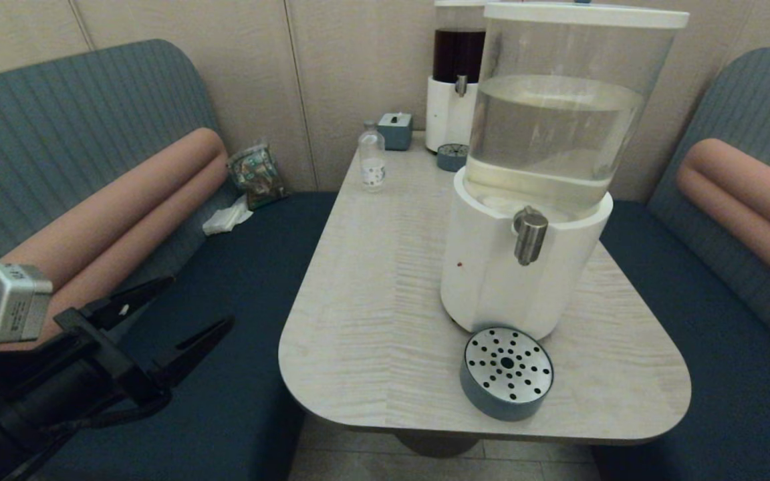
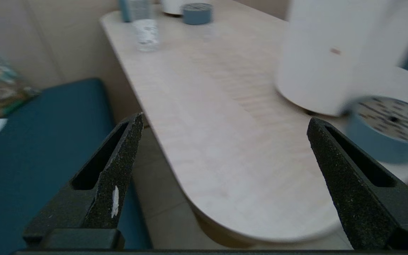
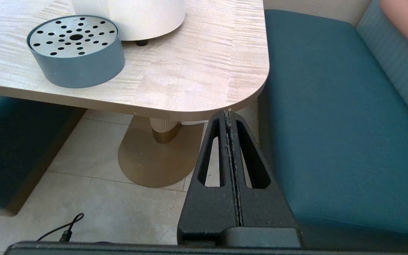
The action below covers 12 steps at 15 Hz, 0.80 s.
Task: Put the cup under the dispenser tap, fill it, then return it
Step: Pick up the cup
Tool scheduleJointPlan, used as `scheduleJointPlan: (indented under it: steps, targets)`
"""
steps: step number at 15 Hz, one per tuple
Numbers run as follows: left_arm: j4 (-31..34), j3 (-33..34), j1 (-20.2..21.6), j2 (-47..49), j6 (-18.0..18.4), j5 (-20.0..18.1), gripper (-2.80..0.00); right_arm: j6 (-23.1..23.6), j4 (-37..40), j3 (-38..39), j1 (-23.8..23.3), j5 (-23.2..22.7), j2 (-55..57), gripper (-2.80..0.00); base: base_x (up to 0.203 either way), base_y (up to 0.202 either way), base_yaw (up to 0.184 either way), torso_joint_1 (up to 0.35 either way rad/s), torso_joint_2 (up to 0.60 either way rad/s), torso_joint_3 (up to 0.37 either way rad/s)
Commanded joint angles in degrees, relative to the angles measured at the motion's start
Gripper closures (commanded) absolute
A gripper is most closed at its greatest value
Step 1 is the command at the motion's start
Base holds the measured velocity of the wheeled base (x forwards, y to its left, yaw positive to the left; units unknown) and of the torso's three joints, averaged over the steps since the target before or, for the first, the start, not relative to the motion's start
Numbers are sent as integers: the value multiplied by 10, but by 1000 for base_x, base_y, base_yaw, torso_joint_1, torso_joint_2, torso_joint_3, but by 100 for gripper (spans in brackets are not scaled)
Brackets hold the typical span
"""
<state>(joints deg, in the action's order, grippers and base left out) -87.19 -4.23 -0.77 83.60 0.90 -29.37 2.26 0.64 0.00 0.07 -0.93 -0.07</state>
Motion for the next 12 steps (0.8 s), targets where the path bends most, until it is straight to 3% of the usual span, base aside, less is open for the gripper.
scheduleJointPlan:
  steps: [1, 12]
  targets:
    - [-5, 10, 0, -19, 0, -8, -280, 0, 0, 0, 0, 0, -1, 0, 0, 0, 0, 0, 0, 0]
    - [-5, -2, 0, -19, -2, -10, -280, 0, 0, 0, 0, 0, -1, 0, 0, 0, 0, 0, 0, 0]
